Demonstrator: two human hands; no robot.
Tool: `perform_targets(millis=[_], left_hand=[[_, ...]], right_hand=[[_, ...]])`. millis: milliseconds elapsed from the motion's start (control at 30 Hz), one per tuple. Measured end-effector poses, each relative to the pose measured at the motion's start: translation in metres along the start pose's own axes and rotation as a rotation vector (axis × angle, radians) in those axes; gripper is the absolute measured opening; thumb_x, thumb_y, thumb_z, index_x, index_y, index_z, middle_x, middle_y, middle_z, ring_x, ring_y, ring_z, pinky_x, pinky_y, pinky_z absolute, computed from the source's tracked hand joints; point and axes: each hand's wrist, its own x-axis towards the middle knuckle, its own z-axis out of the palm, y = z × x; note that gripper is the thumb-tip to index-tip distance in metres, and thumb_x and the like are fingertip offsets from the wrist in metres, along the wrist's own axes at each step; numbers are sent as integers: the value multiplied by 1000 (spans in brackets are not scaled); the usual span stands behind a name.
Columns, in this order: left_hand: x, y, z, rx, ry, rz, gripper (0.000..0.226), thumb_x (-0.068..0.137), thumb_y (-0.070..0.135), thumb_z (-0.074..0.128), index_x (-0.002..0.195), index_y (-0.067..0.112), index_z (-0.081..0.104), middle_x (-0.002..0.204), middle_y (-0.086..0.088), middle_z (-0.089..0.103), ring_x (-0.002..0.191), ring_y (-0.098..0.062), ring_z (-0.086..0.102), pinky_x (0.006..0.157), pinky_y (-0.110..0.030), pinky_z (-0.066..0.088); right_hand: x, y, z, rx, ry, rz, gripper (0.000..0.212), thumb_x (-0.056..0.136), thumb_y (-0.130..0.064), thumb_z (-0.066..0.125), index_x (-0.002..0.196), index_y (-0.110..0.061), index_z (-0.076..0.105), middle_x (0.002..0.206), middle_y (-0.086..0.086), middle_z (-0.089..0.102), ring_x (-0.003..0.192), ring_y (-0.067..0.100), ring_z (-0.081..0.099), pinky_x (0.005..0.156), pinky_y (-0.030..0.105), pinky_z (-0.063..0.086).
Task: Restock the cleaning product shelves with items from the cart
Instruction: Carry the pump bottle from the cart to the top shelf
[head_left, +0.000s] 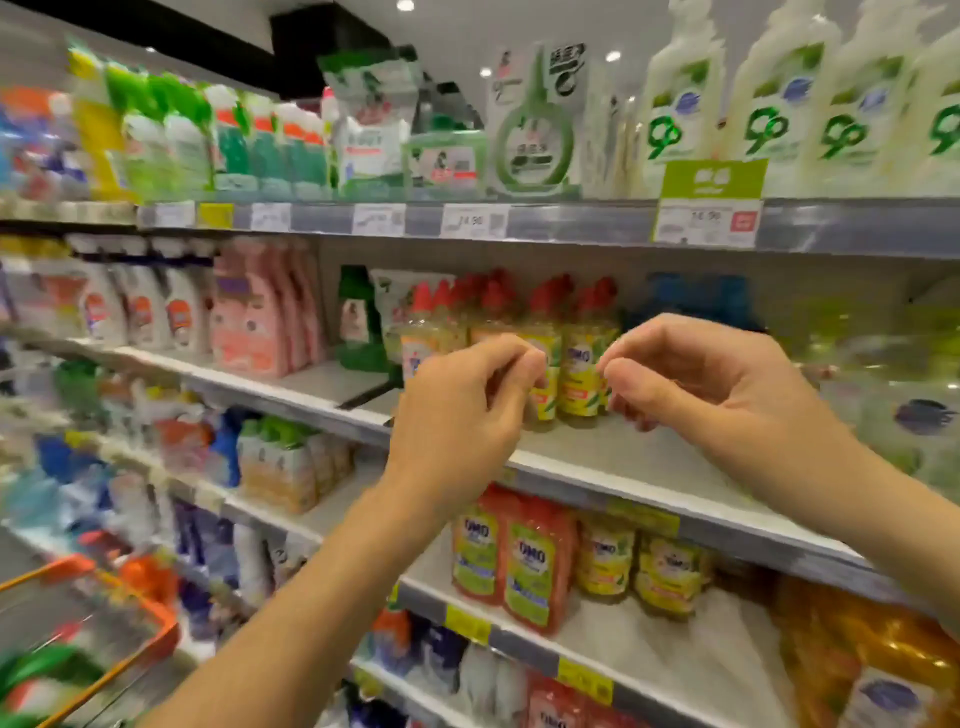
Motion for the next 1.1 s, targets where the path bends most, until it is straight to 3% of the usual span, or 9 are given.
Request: perform_targets(millis=[133, 267, 433, 633, 733, 800, 933, 1033, 1100], left_hand=[[-72, -43, -75, 112, -2, -238, 26, 94, 38, 48, 80, 22, 63, 62, 3, 64, 59, -17, 61, 58, -43, 50], [-153, -84, -166, 234, 66, -464, 27, 92, 41, 49, 80, 24, 65, 62, 8, 65, 58, -9, 58, 62, -40, 51], [-271, -145, -290, 425, 161, -831, 40, 86, 53, 42, 83, 23, 69, 68, 6, 67, 68, -15, 63, 66, -38, 52], [-410, -194, -416, 543, 255, -1240, 20, 94, 35, 48, 93, 27, 66, 86, 5, 69, 81, -17, 63, 74, -41, 53], [-465, -216, -451, 583, 295, -1386, 20, 96, 22, 51, 109, 16, 64, 105, -4, 68, 94, -22, 62, 84, -35, 51], [-492, -228, -467, 579, 335, -1490, 26, 97, 20, 51, 119, 10, 60, 117, -7, 65, 104, -23, 60, 82, -26, 44], [-529, -257, -489, 481, 429, -1697, 37, 96, 18, 53, 131, 5, 50, 129, -13, 57, 112, -27, 57, 88, -30, 47], [-547, -285, -506, 420, 454, -1792, 37, 96, 16, 54, 130, 4, 47, 126, -13, 57, 97, -21, 55, 74, -23, 41], [-559, -306, -513, 404, 448, -1861, 40, 96, 18, 55, 130, 3, 45, 123, -15, 57, 100, -25, 55, 69, -24, 37]], right_hand=[[-8, -22, 102, 198, -174, 33, 24, 85, -35, 54, 85, -15, 66, 70, -4, 64, 63, 4, 59, 60, 13, 47], [-7, -46, 223, 453, -395, 99, 32, 86, -49, 59, 87, -18, 67, 69, 7, 62, 57, 11, 55, 54, 18, 48], [-16, -78, 398, 657, -688, 208, 76, 51, -81, 70, 90, -17, 68, 67, 0, 64, 55, 7, 55, 50, 14, 46], [-39, -109, 589, 722, -983, 437, 97, 31, -78, 80, 97, -10, 62, 71, 1, 67, 59, 7, 61, 51, 19, 50], [-50, -120, 669, 666, -1156, 538, 56, 69, -52, 76, 104, -12, 60, 89, 11, 66, 62, 5, 64, 56, 23, 52], [-58, -122, 722, 622, -1236, 599, 35, 85, -32, 65, 111, -9, 57, 98, 14, 61, 66, 7, 62, 56, 23, 50], [-78, -128, 807, 521, -1312, 656, 37, 94, -27, 60, 124, -7, 51, 113, 12, 58, 96, 18, 60, 74, 25, 52], [-94, -131, 865, 473, -1372, 705, 45, 95, -25, 59, 133, -3, 45, 112, 10, 55, 96, 17, 55, 83, 31, 50], [-107, -128, 898, 399, -1409, 723, 49, 97, -22, 57, 138, -2, 40, 117, 12, 53, 102, 20, 53, 93, 36, 49]])
